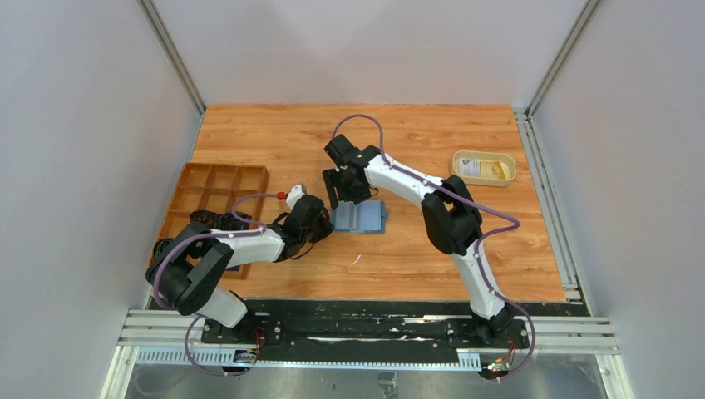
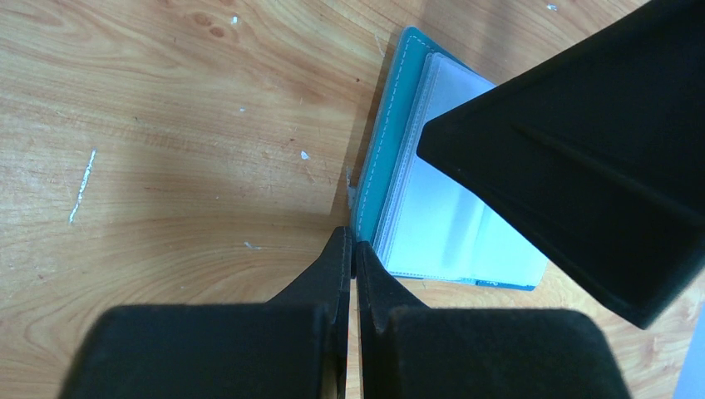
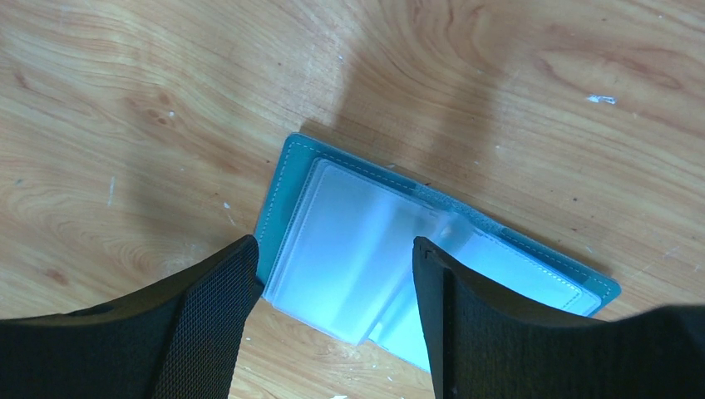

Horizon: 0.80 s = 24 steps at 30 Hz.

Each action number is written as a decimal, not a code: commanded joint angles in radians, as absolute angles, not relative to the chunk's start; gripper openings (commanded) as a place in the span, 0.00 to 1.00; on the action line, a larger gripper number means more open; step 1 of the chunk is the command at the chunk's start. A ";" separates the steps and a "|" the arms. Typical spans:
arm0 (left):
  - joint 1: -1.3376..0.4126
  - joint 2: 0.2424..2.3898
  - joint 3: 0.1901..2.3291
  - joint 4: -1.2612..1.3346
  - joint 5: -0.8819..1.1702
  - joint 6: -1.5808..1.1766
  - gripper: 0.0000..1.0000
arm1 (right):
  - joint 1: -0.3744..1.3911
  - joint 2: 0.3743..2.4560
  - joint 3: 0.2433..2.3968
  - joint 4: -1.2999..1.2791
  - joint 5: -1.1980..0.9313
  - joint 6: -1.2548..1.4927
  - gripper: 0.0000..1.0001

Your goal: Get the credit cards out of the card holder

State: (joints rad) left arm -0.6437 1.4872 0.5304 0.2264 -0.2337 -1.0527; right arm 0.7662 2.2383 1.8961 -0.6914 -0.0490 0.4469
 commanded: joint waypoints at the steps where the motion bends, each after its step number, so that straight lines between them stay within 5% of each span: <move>1: -0.653 1.479 0.514 0.221 -0.287 -1.072 0.00 | 0.792 2.277 1.942 -0.807 0.042 0.447 0.72; 24: -0.657 1.514 0.516 0.221 -0.304 -1.092 0.00 | 0.850 2.373 2.056 -0.887 0.154 0.479 0.72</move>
State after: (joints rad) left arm -0.6456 1.4967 0.5251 0.2291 -0.2565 -1.0859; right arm 0.8295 2.3226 2.0327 -0.8589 0.1337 0.4473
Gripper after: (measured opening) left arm 0.018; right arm 0.719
